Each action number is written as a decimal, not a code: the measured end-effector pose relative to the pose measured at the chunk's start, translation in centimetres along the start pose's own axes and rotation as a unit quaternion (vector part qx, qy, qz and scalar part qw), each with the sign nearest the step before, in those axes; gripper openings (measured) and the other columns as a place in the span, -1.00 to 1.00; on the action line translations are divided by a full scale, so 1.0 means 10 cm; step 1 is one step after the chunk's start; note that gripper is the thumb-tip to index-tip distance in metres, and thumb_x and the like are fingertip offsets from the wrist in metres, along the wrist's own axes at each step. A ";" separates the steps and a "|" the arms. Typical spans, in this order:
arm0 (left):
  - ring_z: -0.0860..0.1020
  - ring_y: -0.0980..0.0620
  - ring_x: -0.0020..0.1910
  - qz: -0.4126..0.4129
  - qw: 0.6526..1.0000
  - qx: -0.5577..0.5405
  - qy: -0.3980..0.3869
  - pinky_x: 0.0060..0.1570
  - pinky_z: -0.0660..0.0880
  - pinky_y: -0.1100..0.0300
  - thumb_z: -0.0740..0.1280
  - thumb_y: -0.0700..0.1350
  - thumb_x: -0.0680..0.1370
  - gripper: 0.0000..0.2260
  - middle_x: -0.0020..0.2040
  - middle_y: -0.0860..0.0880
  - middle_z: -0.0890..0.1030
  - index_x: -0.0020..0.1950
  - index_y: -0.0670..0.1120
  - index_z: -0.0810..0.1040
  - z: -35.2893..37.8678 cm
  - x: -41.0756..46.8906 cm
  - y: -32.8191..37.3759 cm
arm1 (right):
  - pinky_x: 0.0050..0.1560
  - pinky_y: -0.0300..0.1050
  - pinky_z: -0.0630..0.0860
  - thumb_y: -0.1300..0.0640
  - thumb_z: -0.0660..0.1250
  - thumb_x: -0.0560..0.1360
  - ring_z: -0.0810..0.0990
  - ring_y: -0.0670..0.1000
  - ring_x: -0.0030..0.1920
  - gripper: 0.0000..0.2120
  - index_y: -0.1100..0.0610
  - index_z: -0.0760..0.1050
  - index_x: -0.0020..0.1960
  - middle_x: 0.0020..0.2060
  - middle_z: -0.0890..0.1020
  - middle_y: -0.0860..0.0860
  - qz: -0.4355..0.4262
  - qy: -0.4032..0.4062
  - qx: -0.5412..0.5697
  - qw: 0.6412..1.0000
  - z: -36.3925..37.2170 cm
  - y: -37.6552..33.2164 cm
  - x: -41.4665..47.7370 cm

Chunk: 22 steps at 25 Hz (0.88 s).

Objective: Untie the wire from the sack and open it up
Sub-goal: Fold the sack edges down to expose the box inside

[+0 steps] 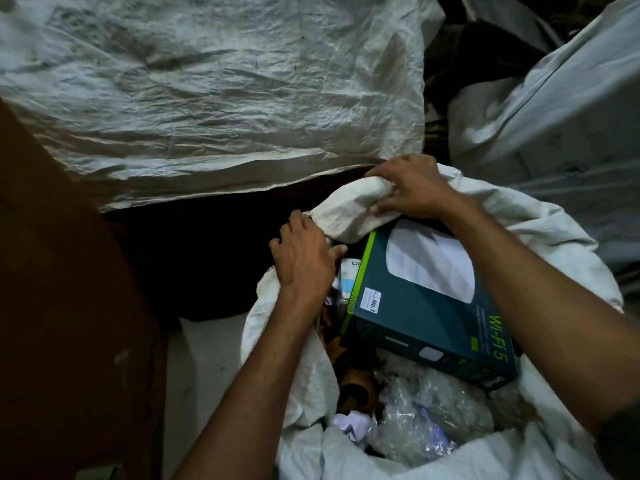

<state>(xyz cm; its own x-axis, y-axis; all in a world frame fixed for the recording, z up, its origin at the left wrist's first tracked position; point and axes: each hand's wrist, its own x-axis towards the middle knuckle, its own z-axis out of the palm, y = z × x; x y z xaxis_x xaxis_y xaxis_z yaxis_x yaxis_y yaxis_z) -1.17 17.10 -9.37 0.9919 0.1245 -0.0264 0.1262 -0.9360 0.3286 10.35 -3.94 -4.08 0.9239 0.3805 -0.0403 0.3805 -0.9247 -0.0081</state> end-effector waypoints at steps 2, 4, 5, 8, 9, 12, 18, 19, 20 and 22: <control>0.45 -0.18 0.38 0.010 0.999 -0.014 0.029 0.26 0.40 -0.11 0.39 0.27 0.52 -0.29 0.48 -0.15 0.37 0.46 -0.19 0.36 0.01 0.02 0.03 | 0.24 0.07 0.37 -0.26 0.39 0.40 0.58 0.13 0.15 -0.62 -0.08 0.62 0.11 0.02 0.70 0.00 0.015 0.017 0.047 0.999 0.00 0.07 0.14; 0.42 -0.18 0.42 0.029 0.993 -0.014 0.115 0.29 0.38 -0.12 0.39 0.30 0.48 -0.29 0.50 -0.16 0.37 0.43 -0.17 0.38 -0.02 0.07 0.00 | -0.04 0.02 0.54 -0.23 0.35 0.43 0.64 0.07 -0.11 -0.63 0.06 0.65 -0.06 -0.20 0.69 0.03 0.005 -0.015 0.131 0.991 -0.07 0.16 0.30; 0.41 -0.17 0.44 0.054 0.986 -0.025 0.155 0.31 0.38 -0.12 0.39 0.32 0.47 -0.27 0.51 -0.17 0.37 0.44 -0.15 0.38 -0.05 0.13 0.01 | -0.18 -0.03 0.53 -0.18 0.39 0.46 0.59 0.01 -0.22 -0.64 0.13 0.64 -0.13 -0.30 0.64 0.02 0.001 -0.042 0.180 0.983 -0.12 0.20 0.36; 0.47 -0.17 0.37 0.149 0.983 -0.030 0.102 0.20 0.44 -0.10 0.32 0.27 0.55 -0.35 0.43 -0.13 0.45 0.49 -0.09 0.32 -0.13 0.50 0.25 | -0.27 -0.10 0.50 -0.03 0.50 0.48 0.54 -0.14 -0.30 -0.75 0.15 0.64 -0.22 -0.38 0.64 -0.08 0.023 -0.080 0.281 0.956 -0.19 0.36 0.47; 0.53 -0.20 0.29 0.170 0.983 -0.005 0.069 0.12 0.47 -0.10 0.29 0.21 0.59 -0.45 0.36 -0.13 0.52 0.45 -0.09 0.36 -0.11 0.63 0.37 | -0.19 -0.03 0.55 -0.08 0.52 0.43 0.61 -0.10 -0.24 -0.74 0.13 0.66 -0.18 -0.31 0.69 -0.02 0.046 -0.045 0.258 0.964 -0.19 0.37 0.48; 0.61 -0.26 0.15 0.168 0.985 -0.020 0.037 -0.02 0.51 -0.06 0.26 0.01 0.62 -0.76 0.15 -0.19 0.65 0.22 -0.07 0.53 -0.01 1.07 0.44 | 0.07 0.01 0.45 -0.35 0.47 0.27 0.60 0.06 0.07 -0.48 -0.04 0.63 0.07 -0.01 0.69 -0.04 0.167 0.157 0.087 0.969 -0.03 0.40 0.16; 0.59 -0.30 0.14 0.105 0.979 -0.169 0.054 0.06 0.48 -0.08 0.21 0.06 0.66 -0.70 0.09 -0.28 0.65 0.16 -0.12 0.60 0.02 1.26 0.36 | 0.10 0.06 0.38 -0.28 0.25 0.54 0.63 0.10 0.02 -0.64 -0.04 0.58 0.10 -0.03 0.70 0.01 0.198 0.142 0.084 0.966 0.21 0.67 -0.48; 0.55 -0.30 0.19 0.136 0.980 -0.103 0.104 0.12 0.45 -0.10 0.18 0.17 0.65 -0.59 0.17 -0.27 0.61 0.24 -0.11 0.56 0.00 1.19 0.47 | 0.02 0.03 0.43 -0.28 0.27 0.54 0.62 0.09 -0.07 -0.61 0.04 0.59 0.00 -0.14 0.68 0.02 0.197 0.117 0.158 0.960 0.13 0.77 -0.37; 0.50 -0.28 0.25 0.181 0.971 -0.056 0.148 0.18 0.42 -0.11 0.18 0.29 0.60 -0.47 0.26 -0.25 0.55 0.34 -0.08 0.50 -0.03 1.13 0.62 | -0.08 0.00 0.44 -0.30 0.29 0.52 0.59 0.04 -0.17 -0.53 0.13 0.59 -0.07 -0.24 0.64 0.01 0.185 0.090 0.233 0.951 0.06 0.87 -0.24; 0.46 -0.22 0.33 0.308 0.941 0.026 0.138 0.25 0.39 -0.11 0.20 0.38 0.49 -0.32 0.41 -0.16 0.46 0.48 0.01 0.38 -0.05 1.16 0.94 | -0.23 -0.06 0.35 -0.39 0.30 0.48 0.44 0.02 -0.30 -0.34 0.25 0.59 -0.15 -0.36 0.49 0.04 0.151 0.046 0.320 0.934 -0.06 1.02 -0.08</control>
<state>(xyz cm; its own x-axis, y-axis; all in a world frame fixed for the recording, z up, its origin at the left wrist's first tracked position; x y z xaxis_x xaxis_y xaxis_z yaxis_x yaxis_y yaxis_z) 11.54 9.96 -6.10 0.8353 -0.3733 0.4036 -0.4645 -0.8719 0.1549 13.46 -13.65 -3.56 0.9959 0.0736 -0.0524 0.0267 -0.7938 -0.6076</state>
